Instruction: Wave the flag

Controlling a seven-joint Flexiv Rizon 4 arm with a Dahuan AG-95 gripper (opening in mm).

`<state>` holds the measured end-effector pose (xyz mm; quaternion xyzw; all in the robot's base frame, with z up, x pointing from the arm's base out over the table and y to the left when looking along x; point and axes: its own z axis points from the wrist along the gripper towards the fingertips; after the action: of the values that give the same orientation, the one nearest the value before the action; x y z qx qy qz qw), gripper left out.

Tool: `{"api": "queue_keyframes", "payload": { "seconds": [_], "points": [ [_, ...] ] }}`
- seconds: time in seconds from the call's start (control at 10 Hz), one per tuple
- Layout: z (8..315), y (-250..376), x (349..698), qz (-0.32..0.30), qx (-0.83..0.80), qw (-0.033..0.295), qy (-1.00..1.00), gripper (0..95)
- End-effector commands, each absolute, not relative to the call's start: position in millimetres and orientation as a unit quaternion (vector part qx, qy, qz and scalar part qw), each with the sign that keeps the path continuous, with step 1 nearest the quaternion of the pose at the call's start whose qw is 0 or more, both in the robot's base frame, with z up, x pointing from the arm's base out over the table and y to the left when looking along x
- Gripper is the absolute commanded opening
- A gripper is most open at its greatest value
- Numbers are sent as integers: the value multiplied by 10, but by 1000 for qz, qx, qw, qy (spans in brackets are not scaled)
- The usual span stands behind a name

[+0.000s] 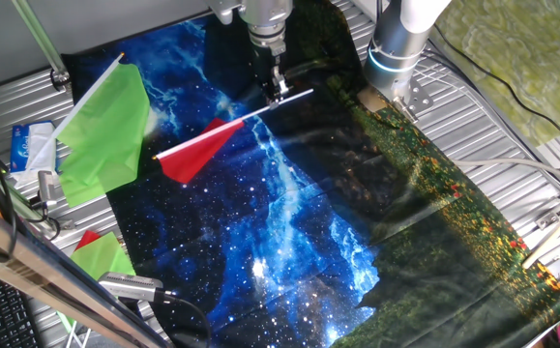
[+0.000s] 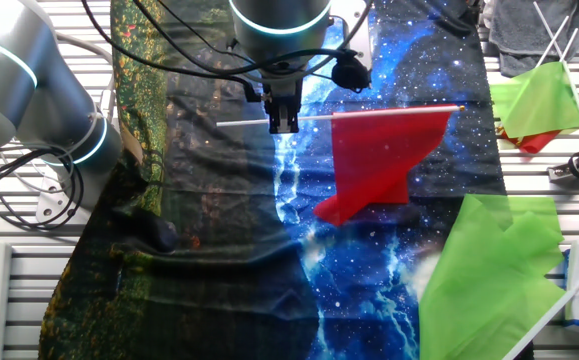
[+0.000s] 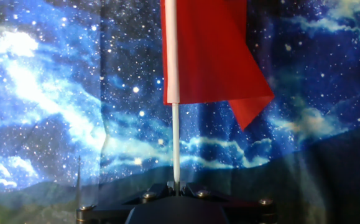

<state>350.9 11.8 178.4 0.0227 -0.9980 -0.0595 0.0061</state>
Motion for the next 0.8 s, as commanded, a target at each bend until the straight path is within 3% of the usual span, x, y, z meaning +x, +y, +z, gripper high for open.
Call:
{"api": "queue_keyframes", "payload": {
  "seconds": [0.1, 0.2, 0.3, 0.4, 0.5, 0.8],
  "points": [
    [1791, 120, 3498, -60, 21, 4, -998, 0],
    [1791, 121, 3498, -62, 22, 2, -998, 0],
    [1790, 121, 3498, -63, 28, 2, -998, 190],
    [1789, 121, 3498, -64, 32, 4, -997, 190],
    [1785, 122, 3498, -65, 33, 6, -997, 380],
    [1782, 122, 3498, -64, 37, 7, -997, 380]
  ]
}}
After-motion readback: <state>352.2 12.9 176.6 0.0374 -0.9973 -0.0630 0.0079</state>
